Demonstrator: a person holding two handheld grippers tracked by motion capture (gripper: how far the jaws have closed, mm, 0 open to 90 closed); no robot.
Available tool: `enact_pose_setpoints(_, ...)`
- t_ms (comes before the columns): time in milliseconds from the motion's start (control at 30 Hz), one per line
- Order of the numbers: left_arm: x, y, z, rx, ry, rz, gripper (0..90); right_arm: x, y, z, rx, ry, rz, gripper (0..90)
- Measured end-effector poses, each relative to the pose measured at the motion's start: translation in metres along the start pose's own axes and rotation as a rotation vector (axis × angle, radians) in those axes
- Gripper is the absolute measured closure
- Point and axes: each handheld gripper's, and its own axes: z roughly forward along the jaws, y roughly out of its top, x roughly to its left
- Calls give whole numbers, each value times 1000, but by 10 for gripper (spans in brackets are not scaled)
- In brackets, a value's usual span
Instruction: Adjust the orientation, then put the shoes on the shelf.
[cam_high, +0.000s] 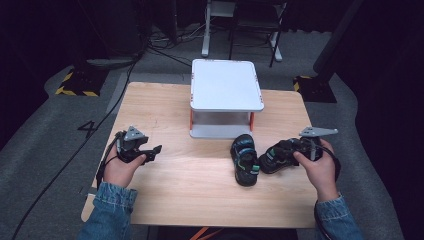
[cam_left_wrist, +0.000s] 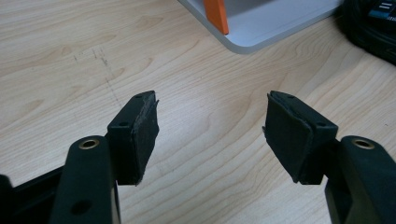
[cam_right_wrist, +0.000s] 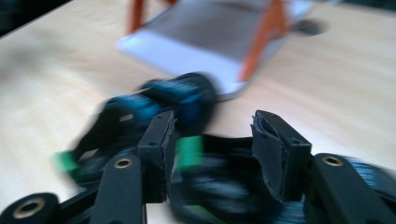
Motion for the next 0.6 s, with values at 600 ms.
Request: enact_pose_setpoints(600, -3, 7, 8, -1, -23, 19, 356, 2, -9, -30, 309, -37, -36, 834)
